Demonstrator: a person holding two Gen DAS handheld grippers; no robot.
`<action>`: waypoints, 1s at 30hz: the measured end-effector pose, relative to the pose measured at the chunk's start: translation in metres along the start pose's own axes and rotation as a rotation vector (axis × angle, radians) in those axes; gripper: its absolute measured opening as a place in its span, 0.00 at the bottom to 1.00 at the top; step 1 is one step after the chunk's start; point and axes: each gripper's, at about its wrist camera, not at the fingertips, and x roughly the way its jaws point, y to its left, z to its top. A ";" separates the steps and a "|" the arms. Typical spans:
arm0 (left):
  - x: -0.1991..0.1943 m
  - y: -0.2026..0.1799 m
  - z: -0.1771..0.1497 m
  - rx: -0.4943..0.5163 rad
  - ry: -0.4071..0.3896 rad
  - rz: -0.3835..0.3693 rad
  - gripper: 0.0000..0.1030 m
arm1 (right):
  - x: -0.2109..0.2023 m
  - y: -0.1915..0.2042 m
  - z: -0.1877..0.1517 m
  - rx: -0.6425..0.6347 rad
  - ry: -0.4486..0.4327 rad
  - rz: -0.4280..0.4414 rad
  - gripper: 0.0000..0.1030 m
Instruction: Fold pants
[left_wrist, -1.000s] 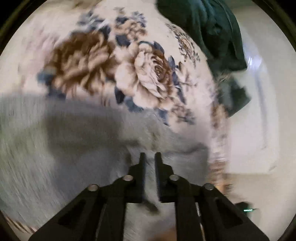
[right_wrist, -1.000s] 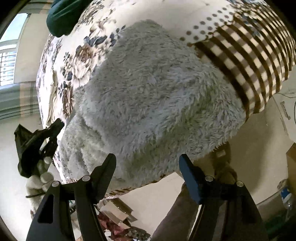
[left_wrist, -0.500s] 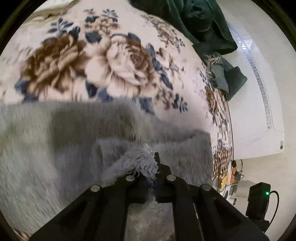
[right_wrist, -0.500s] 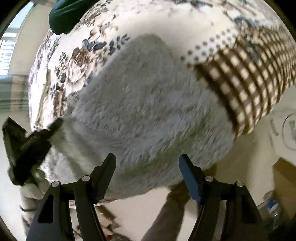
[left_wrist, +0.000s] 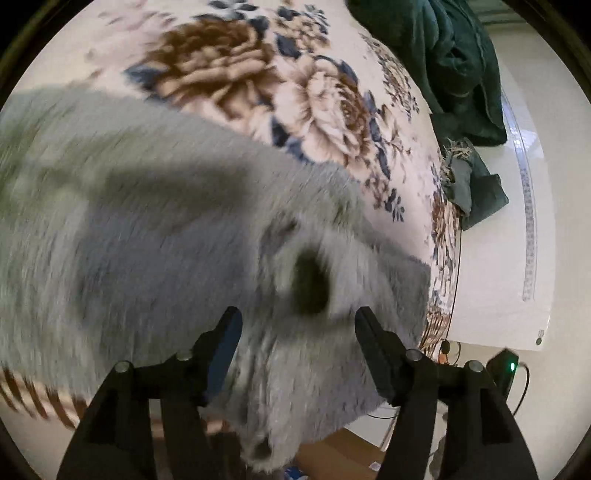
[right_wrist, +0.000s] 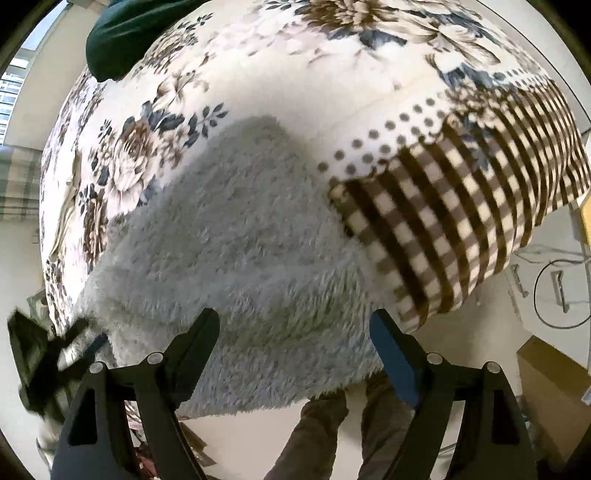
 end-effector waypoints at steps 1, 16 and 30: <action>0.001 0.000 -0.004 -0.008 0.000 -0.009 0.59 | 0.000 0.002 0.006 -0.013 -0.001 0.001 0.83; 0.021 -0.012 0.004 0.098 -0.156 0.137 0.87 | 0.059 0.064 0.116 -0.315 0.063 -0.171 0.17; -0.071 0.140 -0.074 -0.458 -0.422 0.109 0.90 | 0.013 0.100 0.001 -0.295 -0.032 -0.107 1.00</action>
